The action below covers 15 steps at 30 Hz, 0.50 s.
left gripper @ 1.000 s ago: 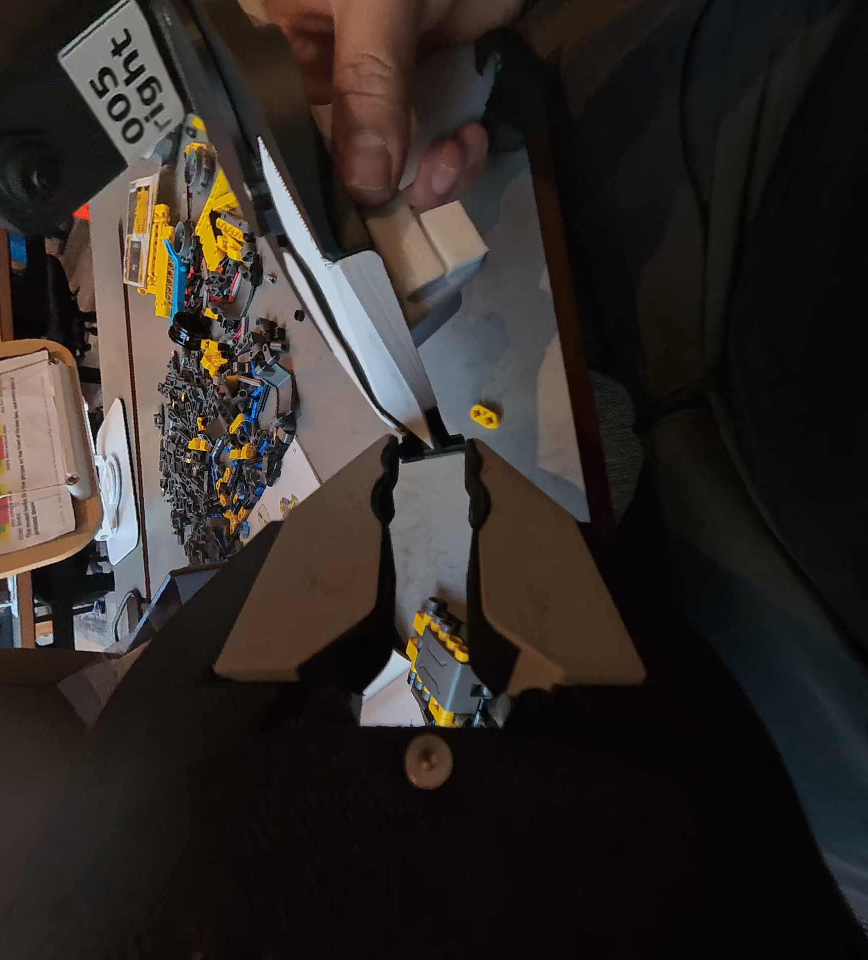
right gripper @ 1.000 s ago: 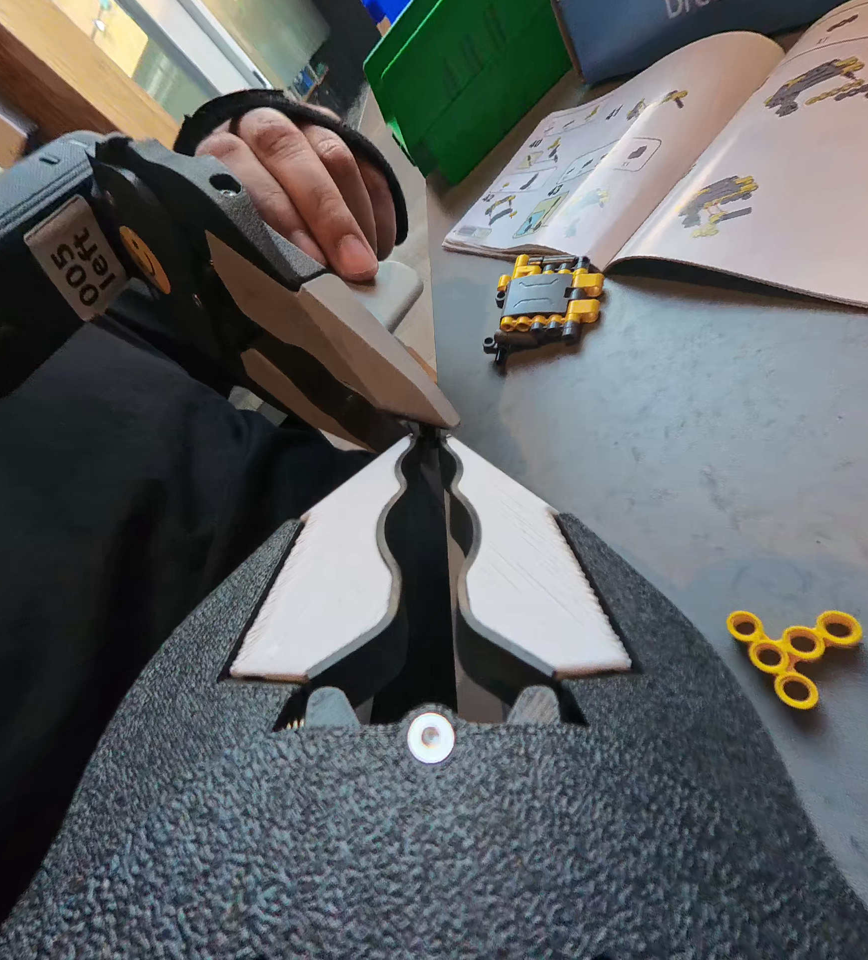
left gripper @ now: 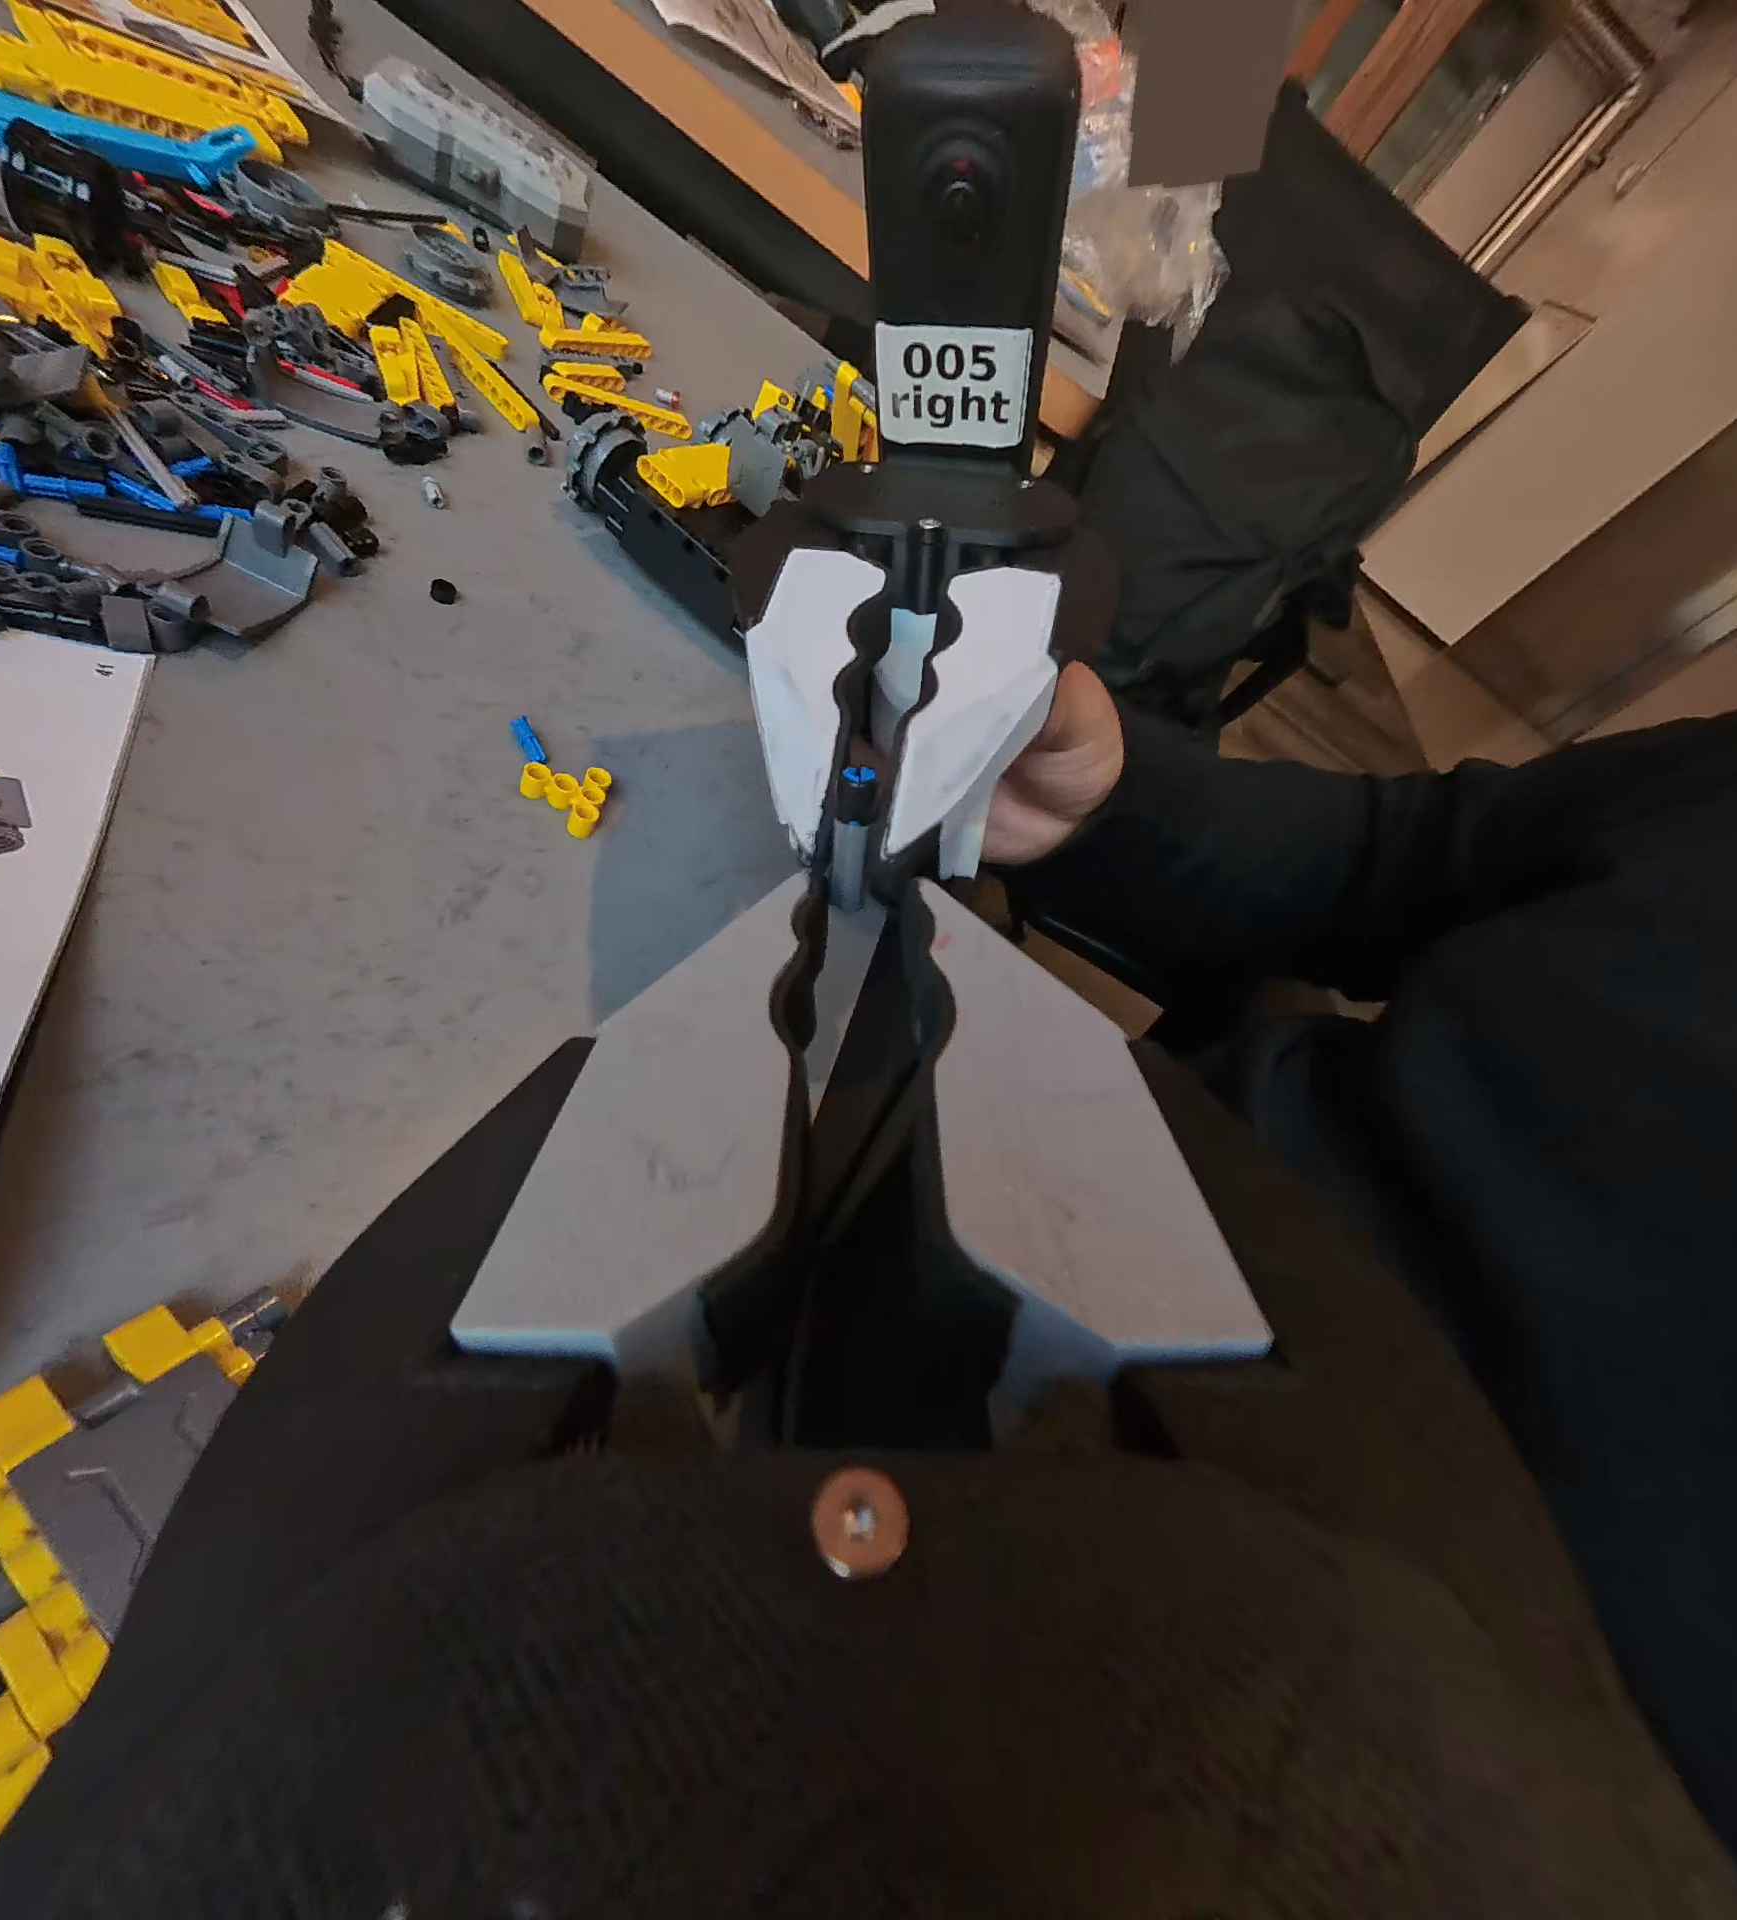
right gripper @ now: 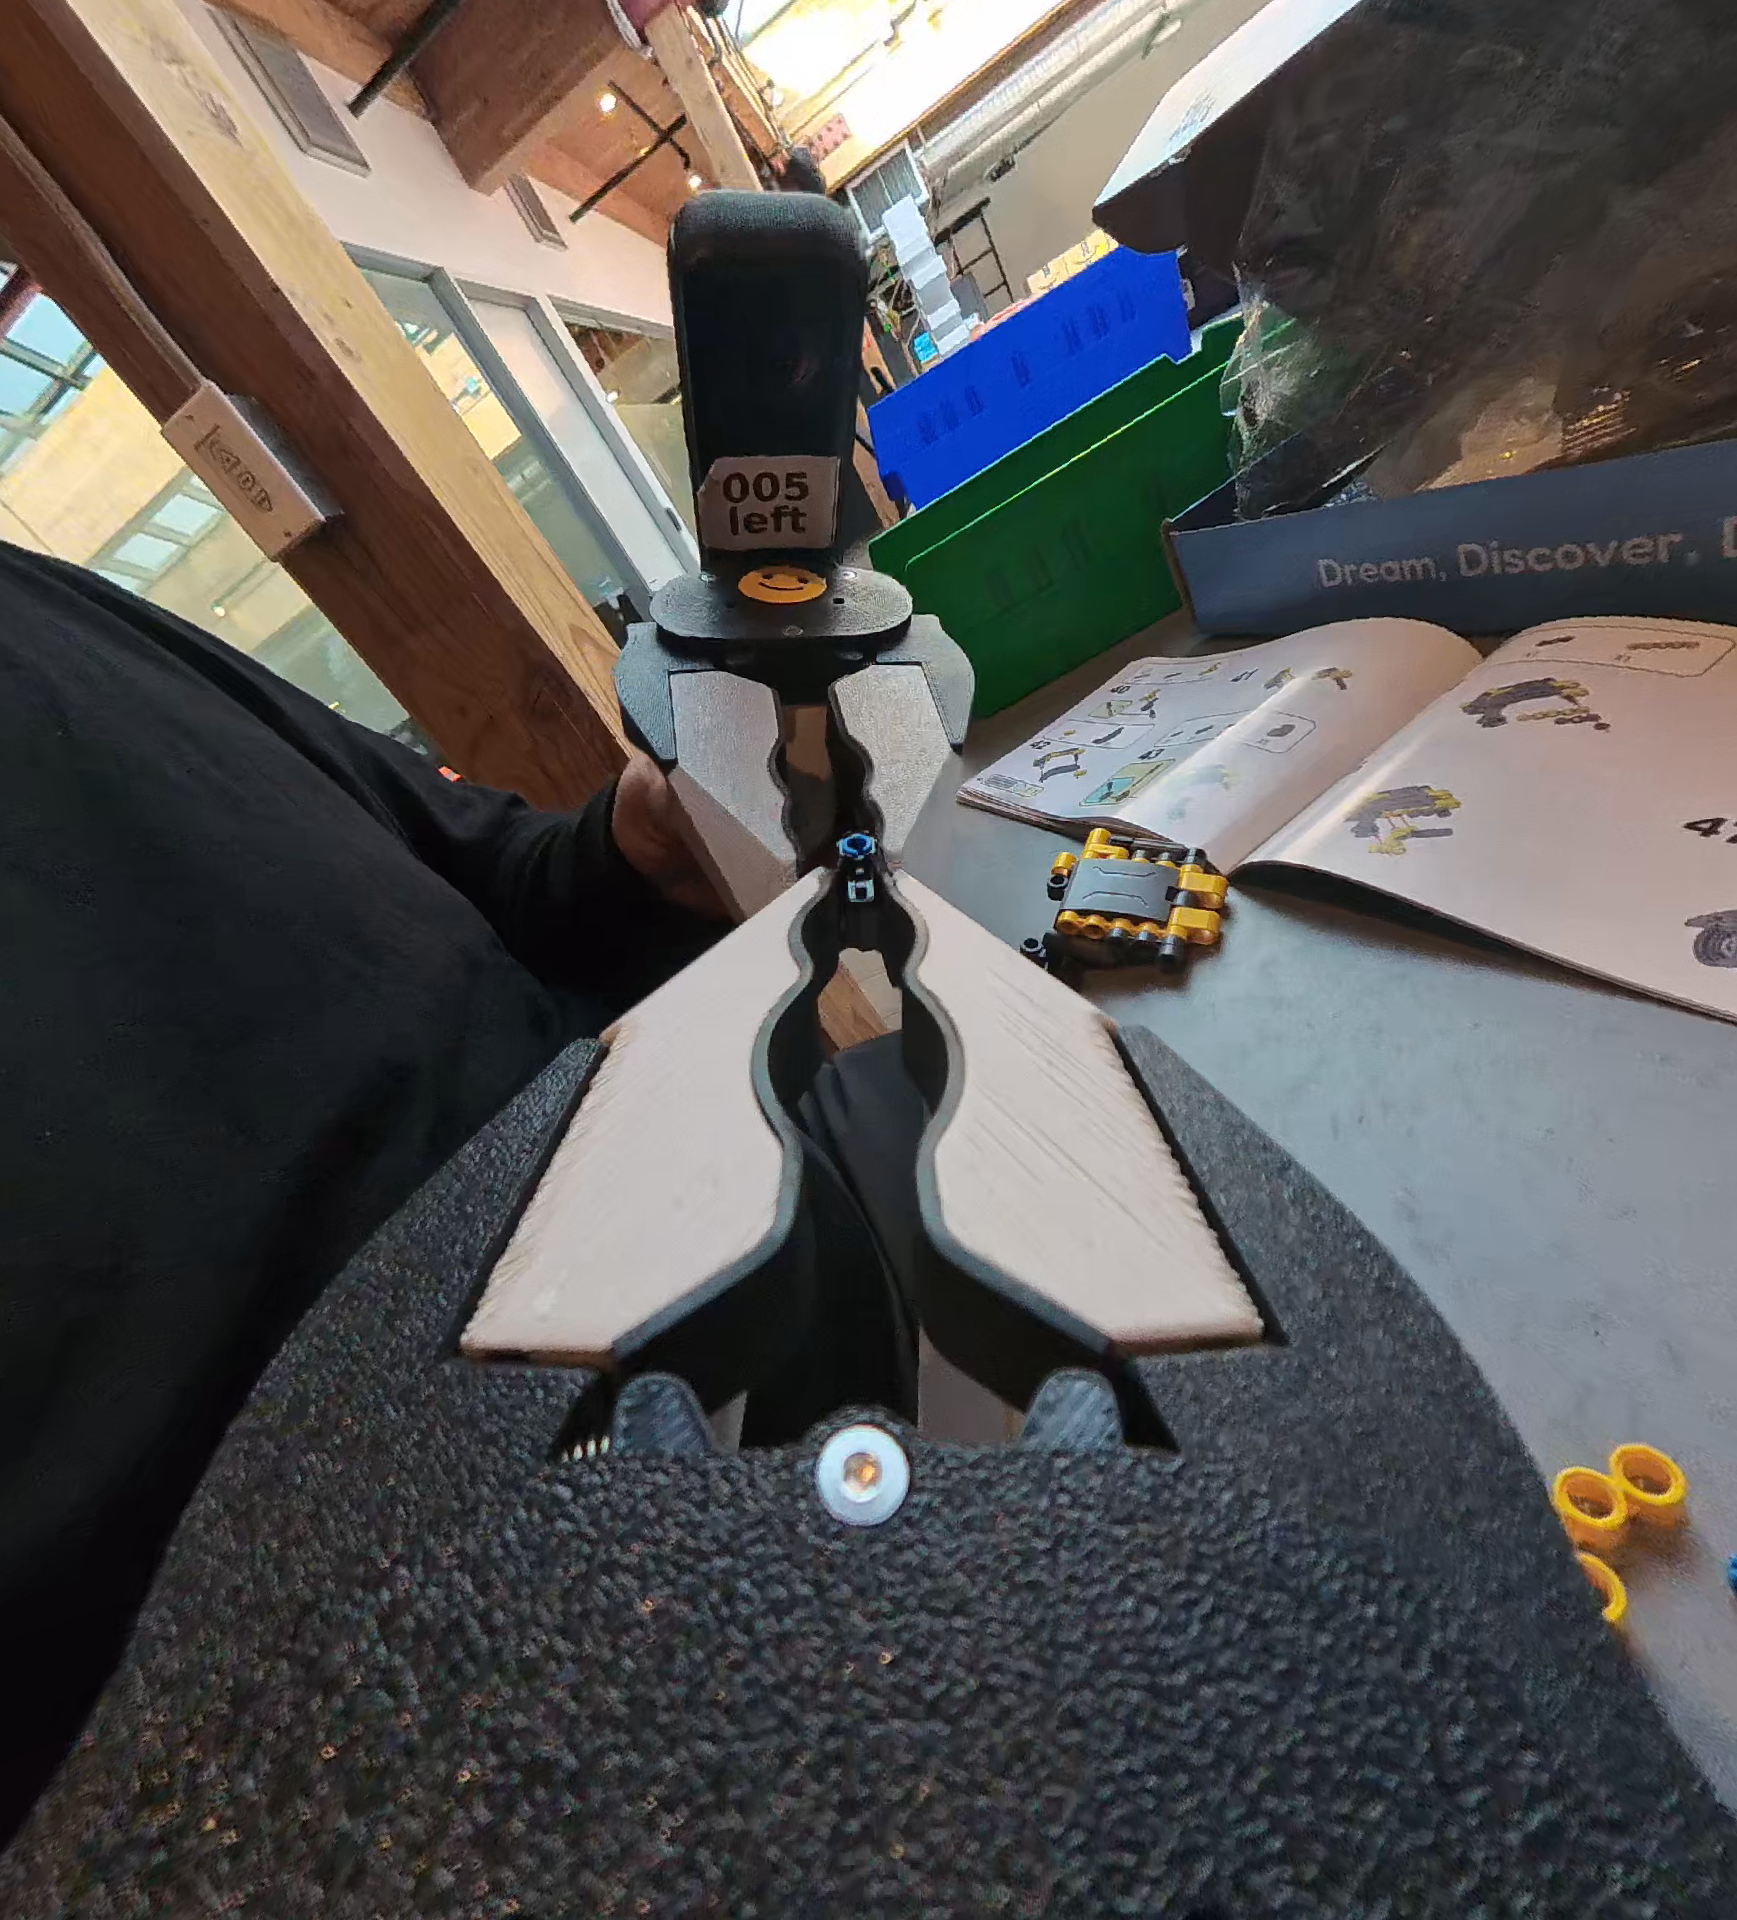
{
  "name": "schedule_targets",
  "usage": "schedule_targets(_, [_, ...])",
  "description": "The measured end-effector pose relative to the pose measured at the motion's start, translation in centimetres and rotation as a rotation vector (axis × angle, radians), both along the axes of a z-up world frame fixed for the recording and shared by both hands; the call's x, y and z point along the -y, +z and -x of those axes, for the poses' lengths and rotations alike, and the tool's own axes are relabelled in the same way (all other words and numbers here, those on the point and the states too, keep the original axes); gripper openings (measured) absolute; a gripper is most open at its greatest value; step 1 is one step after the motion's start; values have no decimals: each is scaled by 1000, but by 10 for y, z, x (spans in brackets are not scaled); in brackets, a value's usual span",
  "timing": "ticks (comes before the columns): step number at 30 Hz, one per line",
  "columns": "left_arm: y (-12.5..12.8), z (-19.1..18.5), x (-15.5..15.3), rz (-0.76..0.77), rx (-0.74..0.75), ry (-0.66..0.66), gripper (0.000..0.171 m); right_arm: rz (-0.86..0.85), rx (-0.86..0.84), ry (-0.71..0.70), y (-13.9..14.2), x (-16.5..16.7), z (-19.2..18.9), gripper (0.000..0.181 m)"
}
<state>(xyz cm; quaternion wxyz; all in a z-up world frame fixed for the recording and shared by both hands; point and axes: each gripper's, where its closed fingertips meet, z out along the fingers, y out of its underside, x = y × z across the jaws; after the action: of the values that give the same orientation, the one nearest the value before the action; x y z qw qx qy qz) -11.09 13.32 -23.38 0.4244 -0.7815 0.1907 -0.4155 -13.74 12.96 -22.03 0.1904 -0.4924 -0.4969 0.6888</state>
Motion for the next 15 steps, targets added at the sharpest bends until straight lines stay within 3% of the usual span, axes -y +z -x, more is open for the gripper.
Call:
schedule_targets(8, [-2, 3, -3, -28, -6, 22, 5, -10, 11, -12, -2, -2, -1, 6])
schedule_targets(15, [-20, 17, -4, -15, -183, 33, 4, -213, 149, -55, -24, -12, -5, 10])
